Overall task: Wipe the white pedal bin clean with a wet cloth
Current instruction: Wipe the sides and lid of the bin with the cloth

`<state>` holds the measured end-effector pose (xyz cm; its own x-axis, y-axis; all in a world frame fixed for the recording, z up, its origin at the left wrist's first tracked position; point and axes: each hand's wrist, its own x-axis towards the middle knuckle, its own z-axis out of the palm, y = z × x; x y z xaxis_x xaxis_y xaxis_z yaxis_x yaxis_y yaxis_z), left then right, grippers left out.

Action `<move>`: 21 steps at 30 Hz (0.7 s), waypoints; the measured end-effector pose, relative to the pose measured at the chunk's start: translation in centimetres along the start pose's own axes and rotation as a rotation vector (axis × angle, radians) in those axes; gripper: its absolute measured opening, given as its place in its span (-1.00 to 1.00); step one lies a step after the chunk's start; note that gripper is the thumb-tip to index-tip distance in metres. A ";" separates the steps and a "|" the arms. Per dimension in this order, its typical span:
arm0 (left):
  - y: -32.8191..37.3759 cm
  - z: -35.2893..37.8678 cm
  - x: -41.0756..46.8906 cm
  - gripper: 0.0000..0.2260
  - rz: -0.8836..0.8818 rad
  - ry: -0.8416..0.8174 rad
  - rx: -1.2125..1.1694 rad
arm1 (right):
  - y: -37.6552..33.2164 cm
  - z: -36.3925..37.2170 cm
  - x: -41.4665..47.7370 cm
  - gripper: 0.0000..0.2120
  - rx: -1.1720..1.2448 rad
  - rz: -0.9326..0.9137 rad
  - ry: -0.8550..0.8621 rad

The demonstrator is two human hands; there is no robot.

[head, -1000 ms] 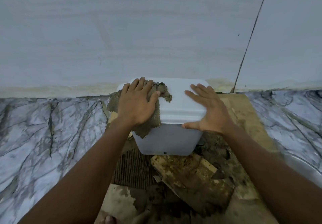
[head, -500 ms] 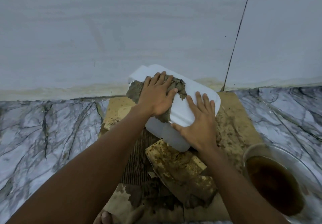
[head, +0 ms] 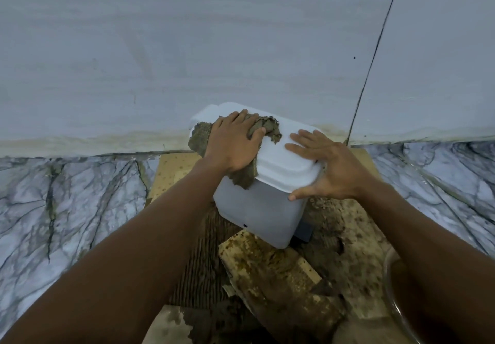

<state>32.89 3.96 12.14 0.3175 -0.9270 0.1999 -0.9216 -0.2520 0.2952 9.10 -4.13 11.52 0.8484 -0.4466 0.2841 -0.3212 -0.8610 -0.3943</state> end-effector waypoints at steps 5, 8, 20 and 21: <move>-1.7 -1.8 3.3 -0.52 -0.023 -0.016 -0.091 | -0.7 0.2 3.6 0.00 0.021 0.058 0.069; -3.6 -3.7 4.8 -0.49 -0.119 -0.111 -0.178 | -3.4 0.5 6.2 -0.01 -0.064 0.121 0.091; -4.0 -2.8 1.0 -0.51 0.019 -0.110 -0.115 | -4.7 0.2 3.0 0.01 -0.069 -0.077 -0.108; -3.2 -2.4 0.7 -0.50 0.046 -0.120 -0.078 | -4.2 0.0 2.5 0.03 -0.068 -0.081 -0.166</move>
<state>36.62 4.77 13.52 0.2423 -0.9647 0.1032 -0.9130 -0.1907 0.3606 12.54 -1.67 13.90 0.9285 -0.3340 0.1622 -0.2722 -0.9094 -0.3146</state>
